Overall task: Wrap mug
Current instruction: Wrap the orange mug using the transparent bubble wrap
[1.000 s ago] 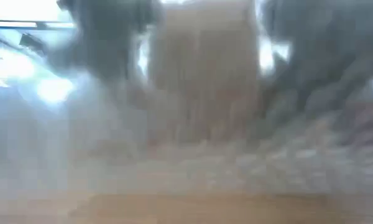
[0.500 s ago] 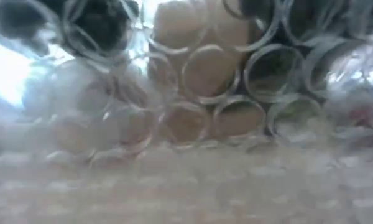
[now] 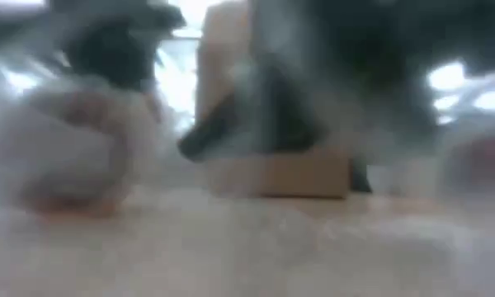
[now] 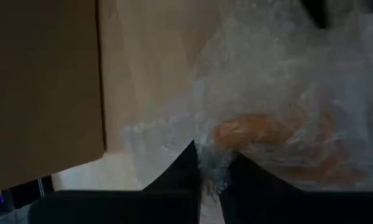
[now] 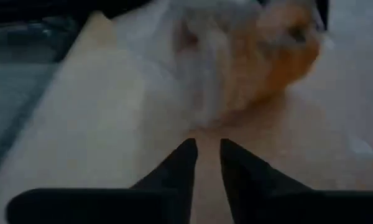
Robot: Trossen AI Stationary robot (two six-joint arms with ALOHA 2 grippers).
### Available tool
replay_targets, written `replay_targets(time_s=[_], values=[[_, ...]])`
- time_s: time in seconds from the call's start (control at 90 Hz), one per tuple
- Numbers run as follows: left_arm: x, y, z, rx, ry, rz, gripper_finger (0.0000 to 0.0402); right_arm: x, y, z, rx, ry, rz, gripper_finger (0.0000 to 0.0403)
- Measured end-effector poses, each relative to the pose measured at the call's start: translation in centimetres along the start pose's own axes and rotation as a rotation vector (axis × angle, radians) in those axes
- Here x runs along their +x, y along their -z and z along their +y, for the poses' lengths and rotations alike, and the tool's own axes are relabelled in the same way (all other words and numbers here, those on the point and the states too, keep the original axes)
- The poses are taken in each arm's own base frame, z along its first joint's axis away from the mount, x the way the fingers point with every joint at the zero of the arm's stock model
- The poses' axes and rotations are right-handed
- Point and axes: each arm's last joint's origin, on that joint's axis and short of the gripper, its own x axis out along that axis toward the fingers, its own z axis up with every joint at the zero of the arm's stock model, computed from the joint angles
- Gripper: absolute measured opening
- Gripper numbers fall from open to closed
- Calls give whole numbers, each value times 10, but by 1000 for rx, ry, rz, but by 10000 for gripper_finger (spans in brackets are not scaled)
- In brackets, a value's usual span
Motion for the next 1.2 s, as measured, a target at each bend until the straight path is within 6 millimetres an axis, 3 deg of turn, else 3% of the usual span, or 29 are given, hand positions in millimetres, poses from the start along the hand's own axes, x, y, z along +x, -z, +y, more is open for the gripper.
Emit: replay_targets(time_s=[0.178,0.344,0.6,0.767,0.889,1.2], values=[[-1,3,1,-7,-69,8,7,1,-5,-1,13,5,-48,141],[1,2,5,-42,-114,0,6,9,-7,-6,-31,87,-76,169],[3,4,7,-41,-124,16,5,48,-13,-4,-186,245,-109,171],[1,8,4,-15,-118,40,9,71,-3,0,-255,329,-70,171],[-3,9,2,1,-146,27,19,77,3,0,-321,453,-79,166],[-19,19,-9,5,-182,28,26,79,10,-6,-242,462,-85,154]])
